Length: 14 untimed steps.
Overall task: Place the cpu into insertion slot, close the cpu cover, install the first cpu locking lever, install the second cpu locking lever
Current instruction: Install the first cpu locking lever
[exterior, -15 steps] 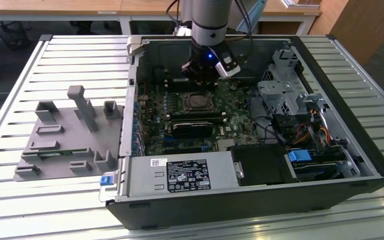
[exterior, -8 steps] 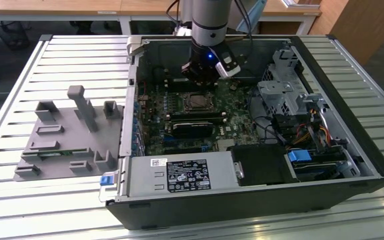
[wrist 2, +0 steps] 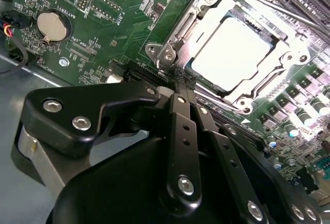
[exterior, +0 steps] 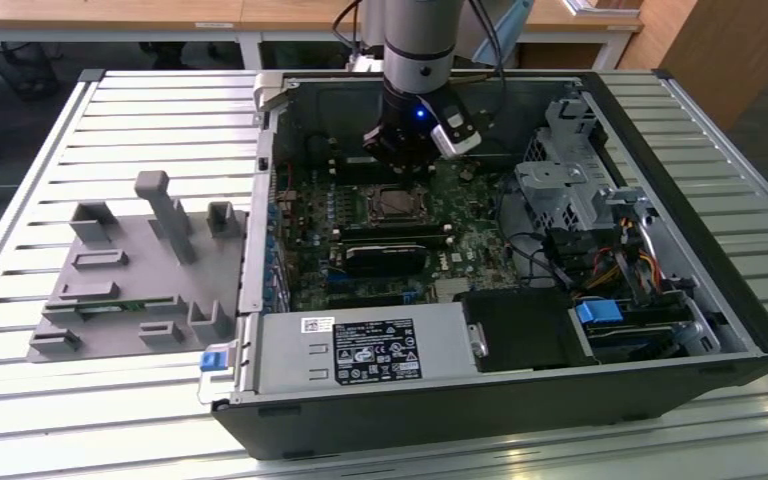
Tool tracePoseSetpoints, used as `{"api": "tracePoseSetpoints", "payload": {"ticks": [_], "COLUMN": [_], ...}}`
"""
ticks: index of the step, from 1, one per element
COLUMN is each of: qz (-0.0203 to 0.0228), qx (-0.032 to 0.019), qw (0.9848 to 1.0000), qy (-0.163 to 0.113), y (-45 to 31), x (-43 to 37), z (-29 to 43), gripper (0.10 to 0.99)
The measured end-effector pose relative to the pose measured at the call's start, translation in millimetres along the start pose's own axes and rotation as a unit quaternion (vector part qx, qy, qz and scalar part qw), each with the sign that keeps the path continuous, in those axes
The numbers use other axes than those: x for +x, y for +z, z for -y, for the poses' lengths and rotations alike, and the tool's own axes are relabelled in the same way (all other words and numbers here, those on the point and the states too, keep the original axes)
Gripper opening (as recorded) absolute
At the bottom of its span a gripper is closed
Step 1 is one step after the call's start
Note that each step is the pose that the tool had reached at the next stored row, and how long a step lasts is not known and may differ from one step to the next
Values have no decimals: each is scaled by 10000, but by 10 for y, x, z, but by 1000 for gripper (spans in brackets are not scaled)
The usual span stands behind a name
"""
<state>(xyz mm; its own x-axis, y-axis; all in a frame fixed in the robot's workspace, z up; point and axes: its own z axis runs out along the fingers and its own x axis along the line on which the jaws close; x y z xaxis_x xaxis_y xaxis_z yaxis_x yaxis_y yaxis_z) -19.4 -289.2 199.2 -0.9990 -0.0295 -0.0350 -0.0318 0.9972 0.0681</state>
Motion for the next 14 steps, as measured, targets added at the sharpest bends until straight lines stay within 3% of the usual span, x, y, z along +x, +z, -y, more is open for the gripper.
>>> {"api": "tracePoseSetpoints", "payload": {"ticks": [8, 14], "qz": [1, -1], "qx": [9, 44], "qw": [10000, 10000], "qy": [0, -2], "y": [5, 14], "x": [0, 0], "z": [0, 0], "gripper": [106, 106]}}
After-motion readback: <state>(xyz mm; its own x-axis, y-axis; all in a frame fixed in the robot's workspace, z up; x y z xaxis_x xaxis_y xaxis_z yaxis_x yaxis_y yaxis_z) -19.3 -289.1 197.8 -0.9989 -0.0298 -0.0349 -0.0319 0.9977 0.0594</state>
